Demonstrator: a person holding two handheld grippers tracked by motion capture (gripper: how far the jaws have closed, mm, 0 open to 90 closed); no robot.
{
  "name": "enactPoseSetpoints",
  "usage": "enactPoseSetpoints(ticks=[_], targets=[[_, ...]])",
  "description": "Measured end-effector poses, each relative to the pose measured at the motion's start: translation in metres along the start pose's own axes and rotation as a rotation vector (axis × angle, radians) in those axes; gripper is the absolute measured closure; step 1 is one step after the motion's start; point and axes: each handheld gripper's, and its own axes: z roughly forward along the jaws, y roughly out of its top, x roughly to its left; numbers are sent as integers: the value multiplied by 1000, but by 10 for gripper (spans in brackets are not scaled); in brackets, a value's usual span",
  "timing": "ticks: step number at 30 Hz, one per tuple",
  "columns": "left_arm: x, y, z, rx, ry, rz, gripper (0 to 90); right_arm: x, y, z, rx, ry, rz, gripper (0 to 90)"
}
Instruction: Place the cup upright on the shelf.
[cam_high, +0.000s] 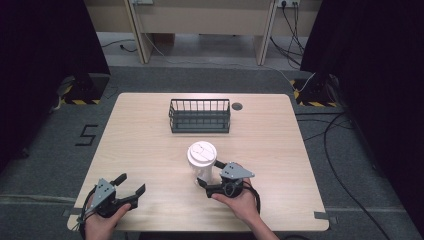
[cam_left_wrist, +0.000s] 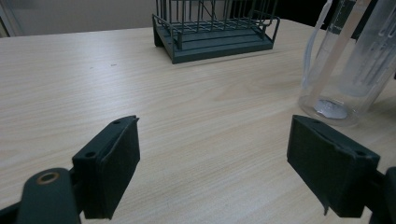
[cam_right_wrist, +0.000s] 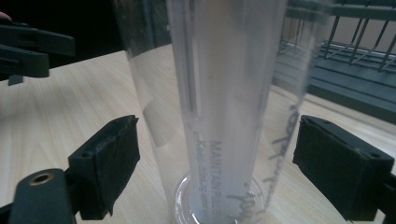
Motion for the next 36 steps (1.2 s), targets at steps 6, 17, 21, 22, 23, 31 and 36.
enactPoseSetpoints(ticks=[6,17,21,22,23,31,36], targets=[[1,0,-1,-1,0,-2,166,3,-1,19,-5,-18,-3,126],[1,1,-2,-10,-3,-7,167,3,-2,30,-38,-32,-14,169],[2,1,-1,-9,-3,-7,167,3,-2,29,-39,-31,-21,177],[2,1,-1,-7,-4,-5,167,3,-2,29,-38,-32,-23,178],[1,1,-1,-8,-4,-4,168,3,-1,29,-36,-29,-26,180],[2,1,-2,-9,-3,-7,168,5,1,28,-28,-23,-37,184],[2,0,-2,-9,-2,-8,169,6,9,27,-43,-17,-41,184]])
